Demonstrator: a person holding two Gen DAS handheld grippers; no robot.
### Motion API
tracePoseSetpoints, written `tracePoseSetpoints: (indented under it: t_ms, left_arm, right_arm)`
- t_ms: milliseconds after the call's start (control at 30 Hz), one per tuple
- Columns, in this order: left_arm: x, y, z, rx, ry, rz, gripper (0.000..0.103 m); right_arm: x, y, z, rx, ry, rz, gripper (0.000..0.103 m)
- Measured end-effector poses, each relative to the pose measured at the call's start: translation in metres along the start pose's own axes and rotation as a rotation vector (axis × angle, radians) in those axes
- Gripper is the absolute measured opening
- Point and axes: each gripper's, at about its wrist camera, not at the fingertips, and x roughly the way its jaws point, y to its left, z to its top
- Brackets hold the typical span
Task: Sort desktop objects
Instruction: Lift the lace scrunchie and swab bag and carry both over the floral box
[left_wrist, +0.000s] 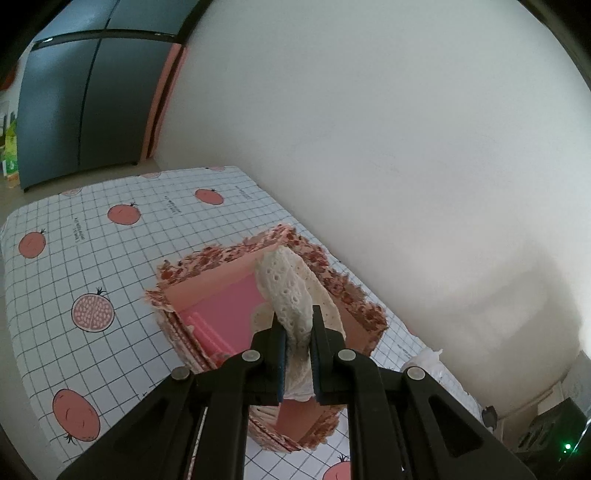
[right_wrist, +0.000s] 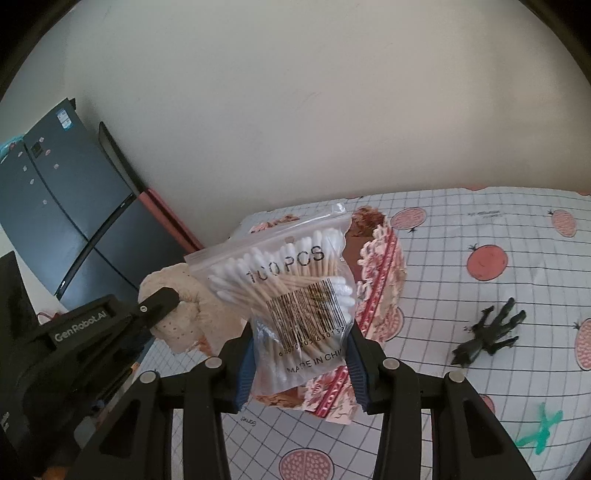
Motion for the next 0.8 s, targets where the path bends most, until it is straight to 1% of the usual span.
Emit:
tracePoseSetpoints:
  t_ms: [167,633,800]
  left_arm:
    - [-0.001,0.006,0.002,-0.015,-0.012,0.021,0.011]
    - [0.01,0.017,0.0,-0.042,0.031,0.038,0.011]
    - [0.016,0.021,-0.003,-0.055,0.057,0.05,0.011]
  right_arm:
    - [0.008,0.003,-0.003,0.0,0.013,0.001,0.046]
    - [0.027,0.006,-0.007,0.004,0.036,-0.008,0.046]
    - [0.032,0.003,-0.009,0.014,0.044,-0.021,0.047]
